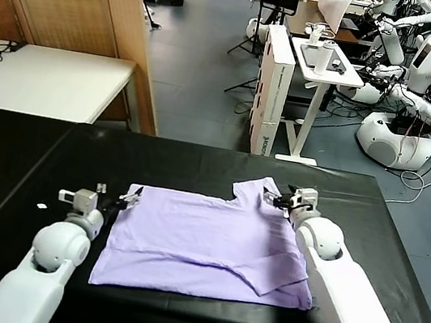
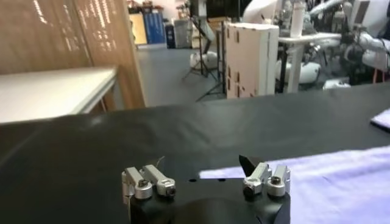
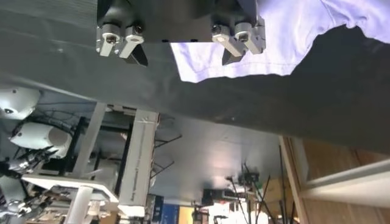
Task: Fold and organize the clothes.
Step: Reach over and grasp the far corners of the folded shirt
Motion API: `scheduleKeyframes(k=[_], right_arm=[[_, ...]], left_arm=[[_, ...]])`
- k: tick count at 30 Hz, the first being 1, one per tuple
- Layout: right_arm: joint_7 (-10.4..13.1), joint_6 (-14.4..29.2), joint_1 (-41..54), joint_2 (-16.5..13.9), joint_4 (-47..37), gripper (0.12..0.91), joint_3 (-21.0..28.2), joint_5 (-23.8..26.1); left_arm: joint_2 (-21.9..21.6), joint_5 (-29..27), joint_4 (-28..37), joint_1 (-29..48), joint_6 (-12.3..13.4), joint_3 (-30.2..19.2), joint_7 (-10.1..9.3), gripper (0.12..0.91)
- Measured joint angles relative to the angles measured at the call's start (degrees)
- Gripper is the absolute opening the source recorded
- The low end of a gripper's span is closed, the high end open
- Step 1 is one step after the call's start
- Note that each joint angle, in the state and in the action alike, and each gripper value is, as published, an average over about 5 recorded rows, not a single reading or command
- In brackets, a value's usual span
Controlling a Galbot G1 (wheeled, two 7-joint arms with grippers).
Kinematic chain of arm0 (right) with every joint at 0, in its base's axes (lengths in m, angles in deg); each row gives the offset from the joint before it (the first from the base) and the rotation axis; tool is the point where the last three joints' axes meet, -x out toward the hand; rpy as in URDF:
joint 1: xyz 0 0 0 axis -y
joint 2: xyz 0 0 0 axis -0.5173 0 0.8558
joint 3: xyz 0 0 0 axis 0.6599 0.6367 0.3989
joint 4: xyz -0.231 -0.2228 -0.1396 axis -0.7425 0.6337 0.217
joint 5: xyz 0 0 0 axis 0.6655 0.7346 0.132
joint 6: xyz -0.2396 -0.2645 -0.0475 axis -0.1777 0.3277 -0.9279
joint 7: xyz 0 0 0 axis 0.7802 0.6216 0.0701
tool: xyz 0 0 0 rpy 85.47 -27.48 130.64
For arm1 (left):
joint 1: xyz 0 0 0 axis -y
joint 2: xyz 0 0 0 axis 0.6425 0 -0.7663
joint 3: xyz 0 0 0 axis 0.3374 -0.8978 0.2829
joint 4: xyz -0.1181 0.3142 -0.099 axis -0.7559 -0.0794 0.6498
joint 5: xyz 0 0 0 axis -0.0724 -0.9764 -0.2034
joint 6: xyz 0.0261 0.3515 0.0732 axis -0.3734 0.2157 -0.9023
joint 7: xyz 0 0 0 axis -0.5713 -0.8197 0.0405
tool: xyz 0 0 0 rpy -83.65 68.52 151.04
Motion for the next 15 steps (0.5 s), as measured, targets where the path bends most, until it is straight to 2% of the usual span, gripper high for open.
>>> scheduleKeyframes(k=[5,9,12,15], right_arm=[[0.3,-0.1,0.7,0.4,-1.1,0.907,0.5,0.1],[0.5,-0.2,0.7,0.4,-1.4,0.907,0.6,0.0],[0.6,-0.4,0.5,0.4,-1.5,0.907,0.7,-0.2],[0.7,-0.5,0.3,0.4,-1.5,0.906,0.7,-0.4]], left_arm=[[-0.2,0.2,-0.1,0.0,-0.2,0.0,-0.11,0.904],[-0.3,0.4,-0.4,-0.1,-0.2,0.0,-0.25,0.872],[-0.3,0.5,-0.4,0.0,-0.2,-0.1,-0.41,0.815],[-0.3,0.5,-0.4,0.0,-0.2,-0.2,-0.48,0.72]])
